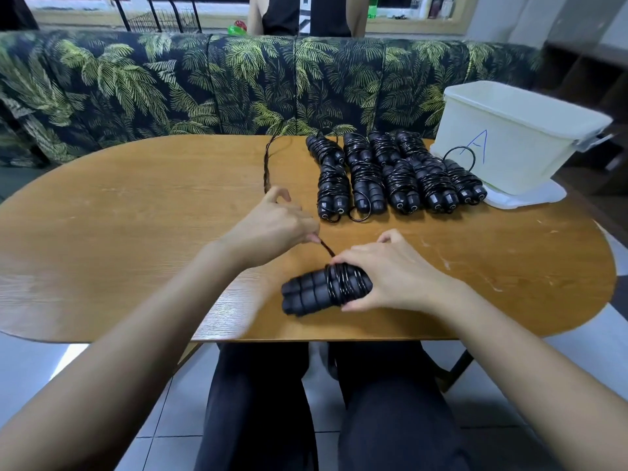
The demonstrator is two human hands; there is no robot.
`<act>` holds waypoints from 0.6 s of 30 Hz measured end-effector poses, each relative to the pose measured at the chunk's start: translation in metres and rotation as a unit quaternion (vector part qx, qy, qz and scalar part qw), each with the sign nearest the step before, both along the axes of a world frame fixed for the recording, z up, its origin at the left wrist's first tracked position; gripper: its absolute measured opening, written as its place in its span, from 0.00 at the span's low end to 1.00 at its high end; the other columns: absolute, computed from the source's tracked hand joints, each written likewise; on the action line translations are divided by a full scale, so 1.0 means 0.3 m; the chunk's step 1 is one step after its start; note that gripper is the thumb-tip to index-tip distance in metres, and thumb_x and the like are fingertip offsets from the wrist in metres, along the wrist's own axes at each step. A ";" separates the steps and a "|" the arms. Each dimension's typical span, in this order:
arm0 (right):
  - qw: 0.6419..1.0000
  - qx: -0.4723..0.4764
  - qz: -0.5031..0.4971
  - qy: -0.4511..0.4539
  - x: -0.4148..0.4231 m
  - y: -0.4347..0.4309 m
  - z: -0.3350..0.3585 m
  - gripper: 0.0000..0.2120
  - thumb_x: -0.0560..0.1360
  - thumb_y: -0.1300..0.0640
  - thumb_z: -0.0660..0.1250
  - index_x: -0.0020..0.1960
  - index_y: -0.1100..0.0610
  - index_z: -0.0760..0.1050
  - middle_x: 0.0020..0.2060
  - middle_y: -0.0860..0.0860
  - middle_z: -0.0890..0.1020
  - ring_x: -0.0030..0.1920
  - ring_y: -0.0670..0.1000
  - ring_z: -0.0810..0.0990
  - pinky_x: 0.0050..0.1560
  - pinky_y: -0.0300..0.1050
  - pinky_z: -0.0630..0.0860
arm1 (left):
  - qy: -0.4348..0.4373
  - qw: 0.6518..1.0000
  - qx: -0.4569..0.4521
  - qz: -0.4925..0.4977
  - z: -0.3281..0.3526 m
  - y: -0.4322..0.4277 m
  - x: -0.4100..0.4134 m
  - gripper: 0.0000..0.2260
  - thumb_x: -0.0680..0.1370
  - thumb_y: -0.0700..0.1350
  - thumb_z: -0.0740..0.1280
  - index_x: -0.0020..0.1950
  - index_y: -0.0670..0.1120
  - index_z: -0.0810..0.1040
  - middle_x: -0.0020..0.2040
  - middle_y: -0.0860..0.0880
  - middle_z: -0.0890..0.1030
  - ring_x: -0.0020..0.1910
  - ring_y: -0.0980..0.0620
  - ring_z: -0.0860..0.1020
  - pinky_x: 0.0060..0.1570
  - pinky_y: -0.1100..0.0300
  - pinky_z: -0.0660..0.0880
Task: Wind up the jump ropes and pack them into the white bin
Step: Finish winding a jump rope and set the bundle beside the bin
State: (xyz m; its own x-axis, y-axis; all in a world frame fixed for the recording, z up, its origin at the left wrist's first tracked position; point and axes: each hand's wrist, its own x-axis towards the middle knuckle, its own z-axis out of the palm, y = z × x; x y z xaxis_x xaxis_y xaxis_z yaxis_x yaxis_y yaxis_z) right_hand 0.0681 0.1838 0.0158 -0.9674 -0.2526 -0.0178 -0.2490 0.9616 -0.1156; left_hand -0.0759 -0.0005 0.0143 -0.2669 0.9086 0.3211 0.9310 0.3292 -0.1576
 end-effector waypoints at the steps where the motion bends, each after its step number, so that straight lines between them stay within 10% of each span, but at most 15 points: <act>1: 0.999 0.009 -0.015 0.030 -0.003 0.003 0.006 0.32 0.67 0.32 0.67 0.68 0.43 0.68 0.56 0.39 0.78 0.56 0.44 0.74 0.61 0.49 0.58 | 0.036 0.999 0.014 0.005 -0.006 0.003 0.006 0.19 0.80 0.59 0.50 0.41 0.50 0.74 0.35 0.57 0.77 0.35 0.51 0.75 0.55 0.53 0.59; 12: 0.960 -0.008 -0.149 0.238 -0.075 -0.014 0.023 0.37 0.66 0.32 0.69 0.67 0.49 0.63 0.53 0.44 0.81 0.54 0.50 0.79 0.55 0.52 0.62 | 0.141 0.962 0.163 0.166 0.022 0.024 0.158 0.17 0.81 0.50 0.55 0.34 0.46 0.70 0.25 0.49 0.75 0.21 0.47 0.70 0.45 0.52 0.60; 18: 0.894 -0.335 -0.249 0.164 -0.094 0.031 0.036 0.36 0.63 0.38 0.76 0.67 0.43 0.68 0.57 0.44 0.80 0.58 0.48 0.78 0.61 0.49 0.72 | -0.022 0.947 0.253 0.199 -0.054 0.024 0.257 0.17 0.81 0.53 0.51 0.36 0.48 0.70 0.22 0.54 0.67 0.24 0.49 0.61 0.43 0.55 0.61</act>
State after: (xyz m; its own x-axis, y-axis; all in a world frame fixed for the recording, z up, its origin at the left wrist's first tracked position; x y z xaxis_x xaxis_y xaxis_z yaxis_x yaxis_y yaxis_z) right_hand 0.0399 0.1932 0.0267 -0.8884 0.3623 0.2821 0.0636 0.7054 -0.7059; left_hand 0.0012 0.0066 -0.0020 -0.5794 0.4663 0.6685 0.7192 0.6785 0.1500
